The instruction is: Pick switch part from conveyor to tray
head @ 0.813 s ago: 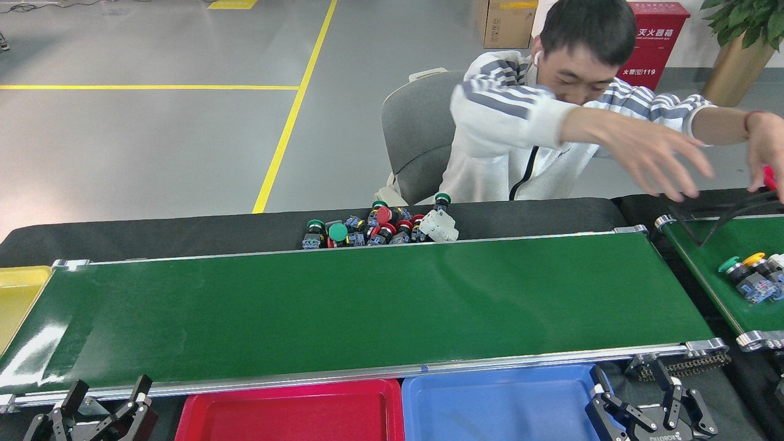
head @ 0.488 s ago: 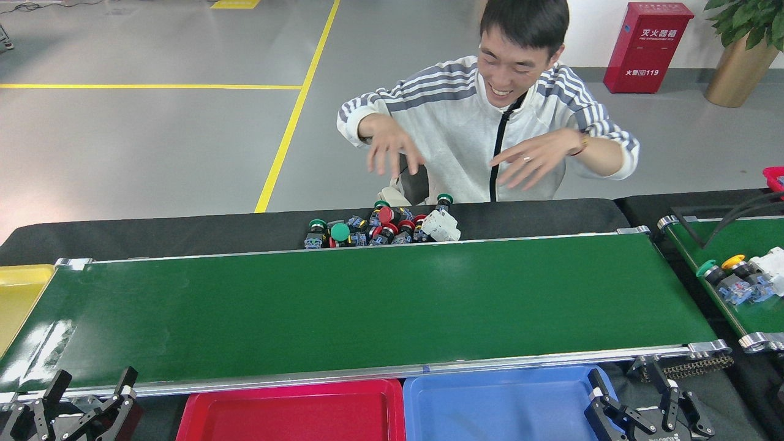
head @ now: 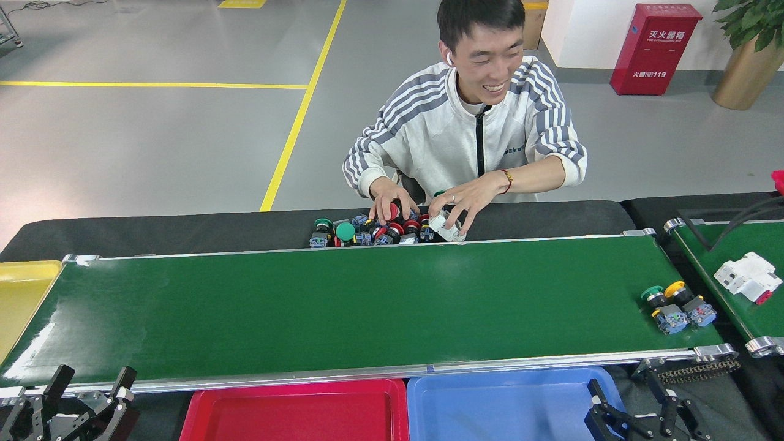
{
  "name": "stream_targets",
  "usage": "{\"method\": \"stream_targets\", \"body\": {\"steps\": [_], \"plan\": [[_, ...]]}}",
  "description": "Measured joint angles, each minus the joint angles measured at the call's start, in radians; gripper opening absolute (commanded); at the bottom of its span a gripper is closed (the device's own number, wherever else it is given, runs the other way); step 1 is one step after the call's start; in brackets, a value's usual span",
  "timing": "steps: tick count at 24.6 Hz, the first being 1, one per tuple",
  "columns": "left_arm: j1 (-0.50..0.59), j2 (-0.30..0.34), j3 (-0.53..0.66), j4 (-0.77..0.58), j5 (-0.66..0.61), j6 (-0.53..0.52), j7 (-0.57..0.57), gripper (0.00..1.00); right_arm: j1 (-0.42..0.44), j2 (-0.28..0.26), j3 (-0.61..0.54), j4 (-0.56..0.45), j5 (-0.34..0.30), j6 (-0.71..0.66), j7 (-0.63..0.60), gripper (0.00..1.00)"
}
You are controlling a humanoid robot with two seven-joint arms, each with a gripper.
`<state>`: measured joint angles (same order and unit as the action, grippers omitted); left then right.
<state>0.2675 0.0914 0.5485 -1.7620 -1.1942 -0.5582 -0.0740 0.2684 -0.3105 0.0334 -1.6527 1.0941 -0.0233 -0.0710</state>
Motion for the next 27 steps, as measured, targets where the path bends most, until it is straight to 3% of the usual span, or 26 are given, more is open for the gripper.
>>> {"method": "stream_targets", "body": {"steps": [10, 17, 27], "plan": [[0.003, -0.015, 0.002, 0.000, 0.000, 0.003, -0.024, 1.00, -0.092, 0.000, -0.008, 0.063, 0.003, 0.034, 0.026, 0.99], [0.003, -0.015, 0.002, 0.000, 0.000, 0.018, -0.031, 1.00, -0.206, 0.004, -0.013, 0.175, -0.007, 0.036, 0.052, 0.99], [0.005, -0.015, -0.008, 0.000, 0.000, 0.018, -0.032, 1.00, -0.264, 0.034, -0.005, 0.258, -0.007, 0.040, 0.056, 0.99]]}}
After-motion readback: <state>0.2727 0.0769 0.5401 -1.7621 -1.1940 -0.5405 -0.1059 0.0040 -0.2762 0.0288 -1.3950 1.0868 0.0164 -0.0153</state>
